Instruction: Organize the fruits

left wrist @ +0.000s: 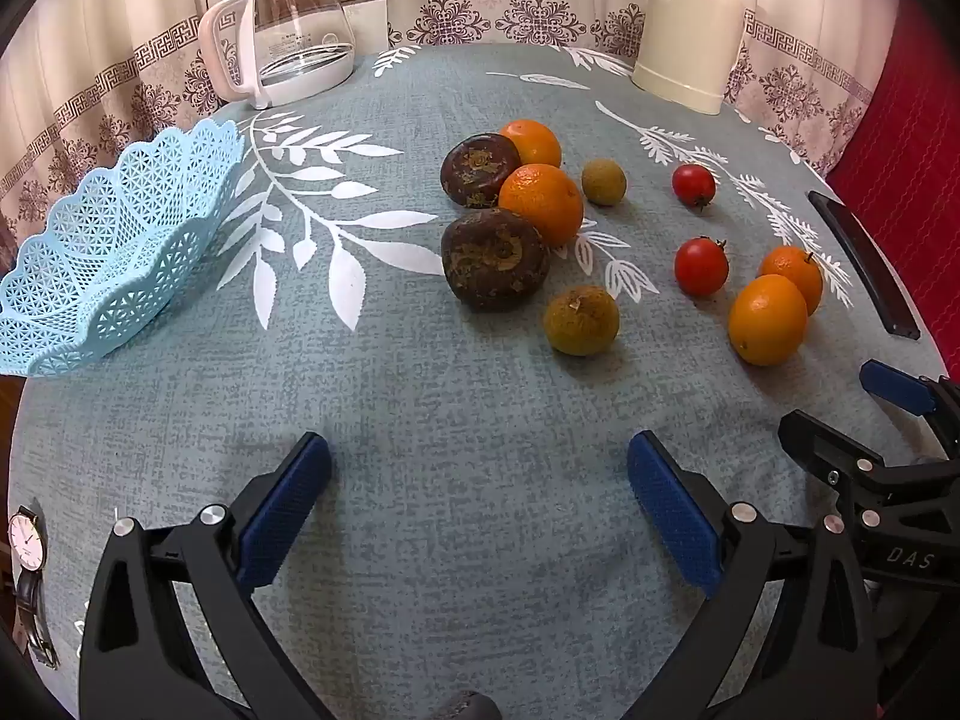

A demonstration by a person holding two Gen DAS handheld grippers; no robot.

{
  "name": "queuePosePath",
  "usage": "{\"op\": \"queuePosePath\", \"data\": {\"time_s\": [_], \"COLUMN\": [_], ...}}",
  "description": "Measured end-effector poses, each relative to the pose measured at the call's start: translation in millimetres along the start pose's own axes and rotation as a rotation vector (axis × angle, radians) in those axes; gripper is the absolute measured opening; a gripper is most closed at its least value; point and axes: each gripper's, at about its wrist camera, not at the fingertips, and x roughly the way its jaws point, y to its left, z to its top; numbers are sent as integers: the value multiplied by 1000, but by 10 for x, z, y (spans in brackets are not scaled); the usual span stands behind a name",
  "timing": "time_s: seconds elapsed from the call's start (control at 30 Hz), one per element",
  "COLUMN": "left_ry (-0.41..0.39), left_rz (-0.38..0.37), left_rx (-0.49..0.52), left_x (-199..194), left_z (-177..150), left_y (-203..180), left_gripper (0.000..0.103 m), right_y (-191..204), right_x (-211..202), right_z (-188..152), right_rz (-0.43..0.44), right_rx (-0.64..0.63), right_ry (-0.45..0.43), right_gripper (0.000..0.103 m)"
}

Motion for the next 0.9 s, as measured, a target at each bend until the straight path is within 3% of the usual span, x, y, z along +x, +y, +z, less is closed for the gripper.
{"op": "queuePosePath", "data": {"time_s": [0.9], "left_ry": [11], "left_rz": [-3], "left_rx": [9], "left_x": [22], "left_z": [17], "left_y": [-4], "left_gripper": [101], "right_y": [3], "right_x": [16], "right_z": [10], "right_rz": [-10], "right_rx": [11], "right_ry": [10], "right_gripper": [98]}}
